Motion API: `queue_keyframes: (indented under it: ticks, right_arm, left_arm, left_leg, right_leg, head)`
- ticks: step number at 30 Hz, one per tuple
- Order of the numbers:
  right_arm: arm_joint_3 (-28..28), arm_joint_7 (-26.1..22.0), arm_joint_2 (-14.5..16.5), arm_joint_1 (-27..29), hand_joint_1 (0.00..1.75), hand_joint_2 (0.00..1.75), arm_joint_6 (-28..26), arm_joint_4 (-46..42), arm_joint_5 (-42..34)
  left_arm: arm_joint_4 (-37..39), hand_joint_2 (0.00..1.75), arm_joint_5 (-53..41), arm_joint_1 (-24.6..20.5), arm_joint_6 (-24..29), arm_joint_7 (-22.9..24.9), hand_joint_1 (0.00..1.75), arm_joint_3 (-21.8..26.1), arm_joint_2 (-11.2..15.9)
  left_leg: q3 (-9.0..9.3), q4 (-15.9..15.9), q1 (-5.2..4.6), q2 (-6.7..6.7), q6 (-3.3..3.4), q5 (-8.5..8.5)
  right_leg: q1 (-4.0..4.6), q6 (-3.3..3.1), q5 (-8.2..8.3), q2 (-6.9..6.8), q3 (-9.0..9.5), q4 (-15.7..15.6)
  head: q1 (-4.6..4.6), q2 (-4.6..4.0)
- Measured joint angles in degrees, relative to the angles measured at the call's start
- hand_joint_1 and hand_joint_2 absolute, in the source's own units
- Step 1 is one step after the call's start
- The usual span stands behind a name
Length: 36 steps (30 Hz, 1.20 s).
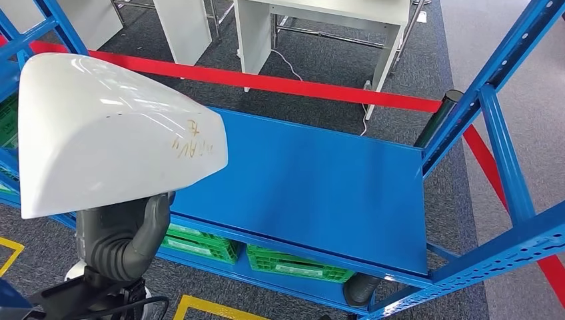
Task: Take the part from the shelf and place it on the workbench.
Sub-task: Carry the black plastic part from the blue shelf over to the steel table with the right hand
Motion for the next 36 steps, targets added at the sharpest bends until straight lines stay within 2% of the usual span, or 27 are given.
queue_keyframes:
  ticks: [5,8,10,12,13,14,15,16,17,18,19,21,23,25,27,28,29,30,32,33,34,36]
  right_arm:
    - [0.00,0.00,0.20,-0.02,0.00,0.00,0.00,0.00,0.00]
    - [0.00,0.00,0.26,-0.05,0.00,0.00,-0.01,0.00,0.01]
    - [0.01,0.07,0.26,-0.05,0.00,0.00,-0.02,0.01,0.01]
    - [0.02,0.20,0.26,0.00,0.00,0.00,-0.02,0.02,0.00]
    - [0.02,0.26,0.26,0.04,0.00,0.00,-0.02,0.03,0.00]
    - [0.02,0.30,0.25,0.05,0.00,0.00,-0.02,0.04,0.00]
    - [0.02,0.32,0.24,0.05,0.00,0.00,-0.02,0.06,0.00]
    - [0.02,0.34,0.24,0.03,0.00,0.00,-0.02,0.07,0.00]
    - [0.02,0.34,0.25,0.01,0.00,0.00,-0.02,0.08,0.00]
    - [0.02,0.36,0.27,-0.01,0.00,0.00,-0.01,0.09,0.00]
    - [0.02,0.39,0.28,0.00,0.00,0.00,-0.01,0.10,0.00]
    - [0.02,0.51,0.27,0.06,0.00,0.00,0.00,0.16,0.00]
    - [0.02,0.59,0.26,0.07,0.00,0.00,-0.01,0.22,0.00]
    - [0.03,0.62,0.26,-0.01,0.00,0.00,-0.02,0.23,0.00]
    - [0.04,0.71,0.26,0.00,0.00,0.00,-0.02,0.24,0.00]
    - [0.04,0.75,0.25,0.03,0.00,0.00,-0.02,0.25,0.00]
    - [0.04,0.77,0.25,0.04,0.00,0.00,-0.02,0.27,0.00]
    - [0.03,0.77,0.24,0.03,0.00,0.00,-0.02,0.29,0.00]
    - [0.02,0.77,0.25,-0.01,0.00,0.00,-0.02,0.33,0.00]
    - [0.02,0.77,0.26,-0.03,0.00,0.00,-0.02,0.34,0.00]
    - [0.03,0.77,0.27,-0.04,0.00,0.00,-0.02,0.35,0.00]
    - [0.04,0.77,0.30,-0.04,0.00,0.00,-0.01,0.35,0.00]
  left_arm:
    - [-0.01,1.75,-0.04,0.00,-0.02,-0.05,1.75,0.11,0.02]
    - [-0.04,1.75,-0.09,-0.02,-0.02,-0.09,1.75,0.17,-0.01]
    - [-0.04,1.75,-0.11,0.01,-0.02,-0.12,1.75,0.18,-0.04]
    - [-0.02,1.75,-0.11,0.18,-0.02,-0.13,1.75,0.17,-0.05]
    - [-0.01,1.75,-0.11,0.30,-0.02,-0.13,1.75,0.16,-0.04]
    - [0.00,1.75,-0.11,0.38,-0.02,-0.13,1.75,0.16,-0.04]
    - [0.00,1.75,-0.11,0.43,-0.02,-0.13,1.75,0.15,-0.04]
    - [0.00,1.75,-0.11,0.45,-0.02,-0.13,1.75,0.15,-0.04]
    - [0.00,1.75,-0.11,0.46,-0.02,-0.13,1.75,0.15,-0.05]
    - [0.00,1.75,-0.10,0.46,-0.02,-0.13,1.75,0.16,-0.05]
    - [0.00,1.75,-0.10,0.48,-0.02,-0.13,1.75,0.16,-0.05]
    - [0.00,1.75,-0.10,0.54,-0.03,-0.13,1.75,0.17,-0.04]
    - [0.00,1.75,-0.11,0.58,-0.04,-0.13,1.75,0.20,-0.03]
    - [0.00,1.75,-0.11,0.62,-0.05,-0.13,1.75,0.24,-0.01]
    - [0.03,1.75,-0.10,0.77,-0.05,-0.13,1.75,0.25,0.01]
    - [0.08,1.75,-0.09,0.88,-0.06,-0.13,1.75,0.25,0.03]
    - [0.16,1.75,-0.08,0.96,-0.06,-0.13,1.75,0.25,0.07]
    - [0.27,1.75,-0.07,0.99,-0.06,-0.13,1.75,0.25,0.11]
    - [0.41,1.75,-0.07,0.97,-0.06,-0.13,1.75,0.24,0.18]
    - [0.44,1.75,-0.07,0.94,-0.07,-0.13,1.75,0.24,0.19]
    - [0.44,1.75,-0.07,0.91,-0.07,-0.13,1.75,0.24,0.20]
    - [0.44,1.75,-0.08,0.92,-0.07,-0.13,1.75,0.24,0.25]
  left_leg:
    - [0.01,0.07,-0.41,-0.04,0.58,-0.12]
    - [0.51,-0.97,-0.07,0.02,1.18,0.40]
    - [0.88,-1.56,0.21,0.10,1.41,0.64]
    - [0.94,-1.62,0.26,0.10,1.47,0.61]
    - [0.96,-1.58,0.30,0.07,1.42,0.55]
    - [0.99,-1.49,0.39,0.01,1.29,0.45]
    - [1.03,-1.34,0.55,-0.07,1.04,0.29]
    - [1.07,-1.07,0.74,-0.17,0.67,0.05]
    - [1.03,-0.77,0.93,-0.24,0.25,-0.19]
    - [0.91,-0.35,0.95,-0.35,-0.22,-0.42]
    - [0.80,-0.07,0.91,-0.43,-0.66,-0.55]
    - [0.76,0.03,0.80,-0.57,-1.41,-0.54]
    - [0.77,0.23,0.92,-0.47,-1.93,-1.01]
    - [-0.79,4.11,0.88,-0.28,-2.19,-3.61]
    - [-3.91,11.37,0.74,-0.19,-2.15,-7.07]
    - [-5.08,14.07,0.67,-0.19,-2.01,-7.87]
    - [-5.43,14.94,0.54,-0.19,-1.75,-7.59]
    - [-4.78,13.71,0.34,-0.19,-1.36,-6.30]
    - [-1.42,7.03,-0.31,-0.16,-0.14,-2.69]
    - [0.15,3.79,-0.64,-0.10,0.43,-1.50]
    - [1.18,1.59,-0.92,-0.05,0.82,-1.00]
    - [1.61,0.23,-1.23,-0.05,1.08,-1.00]
  right_leg:
    - [-0.39,0.58,0.05,0.00,0.13,-0.20]
    - [-0.35,0.97,-0.57,-0.02,0.12,0.27]
    - [-0.37,1.10,-3.20,-0.05,-1.97,4.78]
    - [-0.41,1.28,-6.31,-0.06,-5.81,12.27]
    - [-0.44,1.39,-6.73,-0.06,-7.21,14.71]
    - [-0.47,1.48,-5.99,-0.07,-7.70,15.12]
    - [-0.51,1.57,-4.23,-0.07,-7.13,13.33]
    - [-0.59,1.68,-1.90,-0.07,-5.71,9.82]
    - [-0.64,1.75,-0.36,0.04,-4.20,6.39]
    - [-0.62,1.49,0.64,0.20,-3.06,3.69]
    - [-0.58,1.11,0.92,0.33,-2.46,2.23]
    - [-0.37,-0.09,0.69,0.48,-2.45,1.93]
    - [-0.39,-1.04,0.77,0.30,-2.42,1.92]
    - [-0.38,-1.81,0.88,0.05,-2.32,1.78]
    - [-0.06,-2.26,0.86,-0.16,-2.29,1.78]
    - [0.14,-2.40,0.86,-0.23,-2.28,1.78]
    - [0.35,-2.52,0.85,-0.26,-2.26,1.78]
    - [0.55,-2.59,0.85,-0.26,-2.22,1.78]
    - [0.83,-2.68,0.85,-0.21,-2.07,1.77]
    - [0.98,-2.60,0.86,-0.20,-2.07,1.80]
    - [1.04,-2.44,0.92,-0.21,-2.13,1.83]
    - [1.01,-1.87,1.15,-0.30,-2.29,1.74]
  head:
    - [-0.03,0.00]
    - [0.04,0.00]
    - [0.24,0.00]
    - [0.33,0.00]
    - [0.33,0.00]
    - [0.33,0.00]
    - [0.34,0.00]
    - [0.34,0.00]
    - [0.38,0.00]
    - [0.45,0.00]
    - [0.47,0.00]
    - [0.48,0.00]
    - [0.37,0.00]
    - [0.09,0.00]
    - [-0.14,0.00]
    - [-0.19,0.00]
    - [-0.19,0.00]
    - [-0.20,0.00]
    - [-0.19,0.00]
    - [-0.16,0.00]
    - [-0.16,0.00]
    - [-0.20,0.00]
